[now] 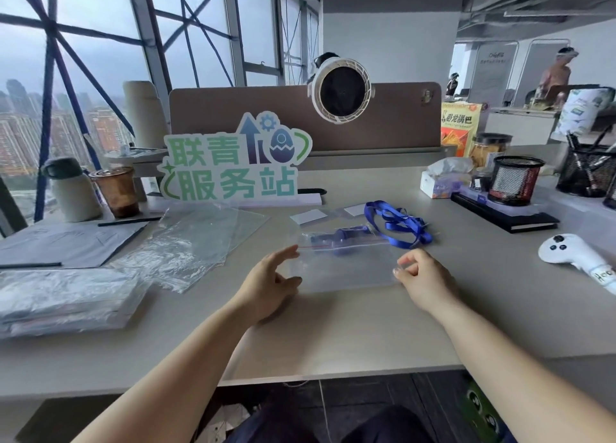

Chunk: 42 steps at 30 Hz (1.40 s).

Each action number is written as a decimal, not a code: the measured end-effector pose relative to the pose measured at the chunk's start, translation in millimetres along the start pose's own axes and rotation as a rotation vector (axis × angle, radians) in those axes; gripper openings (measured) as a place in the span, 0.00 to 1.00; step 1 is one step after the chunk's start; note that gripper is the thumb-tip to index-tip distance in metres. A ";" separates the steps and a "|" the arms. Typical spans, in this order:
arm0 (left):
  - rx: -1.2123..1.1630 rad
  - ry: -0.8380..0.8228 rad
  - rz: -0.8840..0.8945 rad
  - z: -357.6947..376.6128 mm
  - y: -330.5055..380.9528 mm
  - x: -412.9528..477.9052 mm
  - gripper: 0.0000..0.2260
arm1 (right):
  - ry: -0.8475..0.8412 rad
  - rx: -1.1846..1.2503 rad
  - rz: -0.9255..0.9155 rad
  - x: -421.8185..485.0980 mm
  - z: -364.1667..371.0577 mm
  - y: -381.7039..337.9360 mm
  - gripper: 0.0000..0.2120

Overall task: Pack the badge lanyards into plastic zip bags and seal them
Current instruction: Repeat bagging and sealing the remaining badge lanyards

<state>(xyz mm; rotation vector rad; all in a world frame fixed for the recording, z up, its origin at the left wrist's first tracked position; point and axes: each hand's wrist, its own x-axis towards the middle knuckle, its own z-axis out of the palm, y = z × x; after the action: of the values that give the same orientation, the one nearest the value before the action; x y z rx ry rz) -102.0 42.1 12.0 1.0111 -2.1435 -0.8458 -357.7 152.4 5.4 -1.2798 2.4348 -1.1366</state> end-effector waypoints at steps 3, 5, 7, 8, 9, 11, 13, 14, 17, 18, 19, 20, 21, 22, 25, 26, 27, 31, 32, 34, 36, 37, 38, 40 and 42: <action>0.131 -0.008 -0.033 -2.8 -2.6 2.5 0.26 | -0.038 -0.141 -0.013 0.5 -3.6 -3.3 0.05; 0.195 0.008 -0.074 -2.3 -3.9 4.3 0.25 | -0.047 -0.225 -0.019 0.4 -5.3 -5.8 0.04; 0.232 0.050 -0.083 -0.6 -4.2 5.8 0.20 | -0.048 -0.259 -0.031 -1.1 -6.3 -8.0 0.05; 0.260 0.081 -0.054 -0.3 -4.0 5.4 0.16 | -0.051 -0.253 -0.042 -1.3 -7.7 -9.2 0.06; 0.314 0.100 0.001 -0.3 -4.3 4.6 0.13 | -0.068 -0.235 -0.051 -0.8 -10.0 -9.8 0.08; 0.486 -0.005 0.124 0.6 -3.2 1.3 0.20 | -0.158 -0.218 -0.065 0.2 -18.2 -9.5 0.15; 0.613 -0.173 0.186 2.8 -2.4 -3.3 0.33 | -0.241 -0.294 -0.110 2.0 -25.7 -6.4 0.19; 0.635 -0.209 0.198 3.1 -3.2 -4.1 0.39 | -0.260 -0.325 -0.144 3.4 -27.8 -4.7 0.20; 0.628 -0.226 0.201 4.7 -5.4 -0.4 0.49 | -0.232 -0.300 -0.292 10.0 -23.0 1.8 0.14; 0.626 -0.233 0.192 5.0 -4.7 1.8 0.50 | -0.205 -0.291 -0.341 12.0 -20.1 2.9 0.11; 0.625 -0.236 0.181 5.7 -3.3 4.0 0.51 | -0.177 -0.282 -0.381 13.8 -17.5 4.0 0.08; 0.622 -0.233 0.170 6.5 -2.6 5.7 0.50 | -0.158 -0.262 -0.401 15.2 -15.6 4.4 0.06; 0.614 -0.223 0.157 7.4 -2.8 7.4 0.49 | -0.153 -0.223 -0.400 16.1 -14.6 4.4 0.05; 0.599 -0.208 0.145 7.9 -2.8 9.3 0.46 | -0.159 -0.152 -0.382 16.4 -14.5 3.3 0.05; 0.567 -0.157 0.129 7.8 -1.0 15.3 0.31 | -0.214 0.120 -0.286 16.6 -15.7 -3.9 0.06; 0.555 -0.125 0.127 7.2 -0.1 16.8 0.25 | -0.239 0.186 -0.260 17.7 -16.5 -5.4 0.04; 0.533 -0.092 0.113 6.2 0.8 18.2 0.20 | -0.279 0.239 -0.241 18.3 -18.5 -6.6 0.02; 0.317 -0.055 0.098 2.0 -5.5 17.6 0.05 | -0.481 0.165 -0.247 20.4 -24.6 0.5 0.22; 0.257 -0.069 0.124 0.8 -8.0 17.5 0.01 | -0.476 0.136 -0.252 21.5 -22.9 2.8 0.22; 0.170 -0.075 0.142 -1.6 -9.9 14.7 0.04 | -0.412 0.169 -0.267 24.5 -16.6 5.0 0.12; 0.105 -0.095 0.116 -6.2 -11.3 12.8 0.12 | -0.365 0.238 -0.271 25.2 -11.6 2.1 0.03; 0.082 -0.109 0.101 -7.9 -13.0 12.9 0.16 | -0.357 0.280 -0.255 26.2 -9.8 0.2 0.02; 0.069 -0.102 0.088 -8.7 -14.5 13.3 0.18 | -0.360 0.331 -0.230 27.4 -8.3 -1.7 0.03; 0.027 -0.011 0.049 -6.8 -14.6 17.4 0.11 | -0.346 0.382 -0.191 32.2 -4.3 -6.2 0.03; -0.083 0.093 -0.034 -2.0 -9.9 26.7 0.06 | -0.289 0.370 -0.157 40.1 0.9 -12.0 0.04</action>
<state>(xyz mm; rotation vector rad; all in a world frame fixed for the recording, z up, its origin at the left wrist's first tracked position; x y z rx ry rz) -110.2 14.7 12.6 1.0270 -2.0020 -0.8791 -374.4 117.3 20.8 -1.4144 1.8442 -1.2646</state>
